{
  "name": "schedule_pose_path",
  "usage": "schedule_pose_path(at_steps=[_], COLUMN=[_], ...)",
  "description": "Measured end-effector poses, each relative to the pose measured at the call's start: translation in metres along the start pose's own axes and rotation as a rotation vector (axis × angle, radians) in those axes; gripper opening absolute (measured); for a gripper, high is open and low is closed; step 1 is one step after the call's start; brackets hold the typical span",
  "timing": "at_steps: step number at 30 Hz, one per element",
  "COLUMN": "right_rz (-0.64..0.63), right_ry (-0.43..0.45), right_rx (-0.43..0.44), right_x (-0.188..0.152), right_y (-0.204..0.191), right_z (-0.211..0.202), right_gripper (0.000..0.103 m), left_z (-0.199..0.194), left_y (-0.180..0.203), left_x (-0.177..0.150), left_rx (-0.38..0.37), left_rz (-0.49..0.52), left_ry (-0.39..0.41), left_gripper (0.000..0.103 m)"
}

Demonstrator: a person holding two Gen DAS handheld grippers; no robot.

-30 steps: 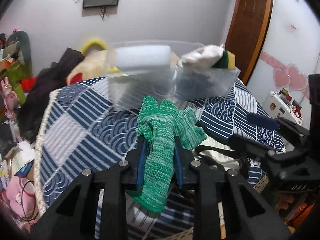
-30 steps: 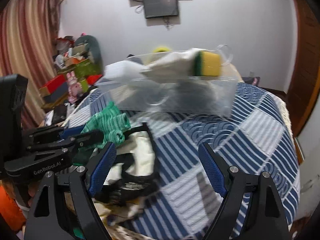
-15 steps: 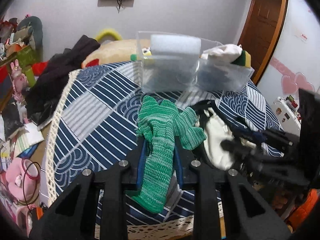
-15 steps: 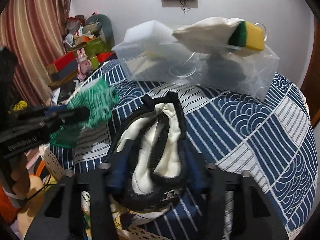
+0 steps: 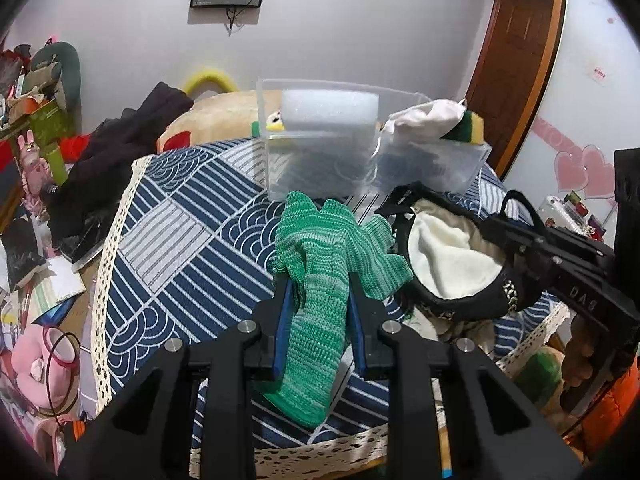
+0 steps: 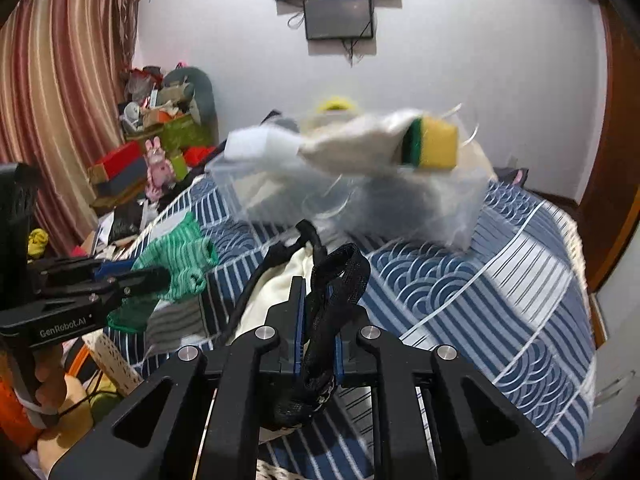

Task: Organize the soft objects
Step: 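Grasp green knit glove with left tool while right tool grasps black-trimmed white cloth, then place green glove into box with left tool while right tool places black-trimmed cloth in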

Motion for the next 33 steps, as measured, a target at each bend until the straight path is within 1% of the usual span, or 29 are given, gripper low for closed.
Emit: schedule_pose_path(at_steps=[5,11,15,16,17,18,19,20,21,22,23,24,25,26,28,30,33], right_rz=[0.006,0.01,0.003,0.005,0.002,-0.002,0.007,0.013,0.015,0.02,0.032,0.044,0.05,0.047,0.034,0.03,0.024], right_ry=[0.065,0.14,0.165,0.163,0.143,0.117,0.085,0.059,0.029,-0.026,-0.056,-0.077,-0.085,-0.092,-0.129,-0.178,-0.2], right_rx=[-0.027,-0.037,-0.054,-0.064,-0.069,-0.074,-0.101,-0.113,-0.111,-0.097,-0.096,-0.1,-0.104,-0.117,-0.126,-0.118,-0.127], right_x=[0.014,0.029,0.037,0.037,0.035,0.033,0.029,0.024,0.021,0.014,0.009,0.004,-0.002,-0.008,-0.015,-0.022,-0.03], right_y=[0.008,0.012,0.015,0.017,0.019,0.021,0.024,0.027,0.03,0.034,0.037,0.039,0.041,0.042,0.044,0.046,0.049], right_z=[-0.017,-0.036,-0.041,-0.04,-0.035,-0.03,-0.022,-0.016,-0.011,-0.003,0.002,0.006,0.008,0.01,0.014,0.021,0.026], right_gripper=[0.01,0.006,0.006,0.007,0.007,0.007,0.007,0.01,0.021,0.043,0.056,0.074,0.078,0.079,0.084,0.085,0.087], left_z=[-0.01,-0.021,-0.023,-0.023,-0.022,-0.02,-0.019,-0.017,-0.016,-0.014,-0.012,-0.011,-0.01,-0.009,-0.007,-0.005,-0.005], left_y=[0.004,0.008,0.012,0.012,0.013,0.012,0.012,0.012,0.012,0.011,0.011,0.01,0.01,0.01,0.01,0.011,0.014], left_x=[0.006,0.019,0.025,0.026,0.026,0.025,0.024,0.022,0.021,0.02,0.019,0.018,0.017,0.017,0.017,0.016,0.015], left_rx=[-0.007,-0.008,-0.014,-0.013,-0.014,-0.017,-0.018,-0.016,-0.016,-0.017,-0.017,-0.018,-0.018,-0.018,-0.02,-0.023,-0.018], left_rz=[0.008,0.021,0.027,0.028,0.027,0.026,0.026,0.025,0.025,0.024,0.022,0.021,0.02,0.02,0.018,0.02,0.029], left_ry=[0.031,0.073,0.093,0.095,0.093,0.088,0.082,0.075,0.07,0.061,0.055,0.048,0.044,0.041,0.036,0.03,0.031], left_gripper=[0.025,0.025,0.025,0.025,0.025,0.025,0.025,0.025,0.025,0.025,0.025,0.025,0.025,0.025,0.025,0.025,0.025])
Point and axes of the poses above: each gripper's, at about its wrist camera, not at the fingertips, and z roughly the way its jaws point, y to its right, x to its top, the point moved 1 cm from there along z, roughly the way its jaws point, and after that the axes turned 1 degree about x, right-handed, at the moved point
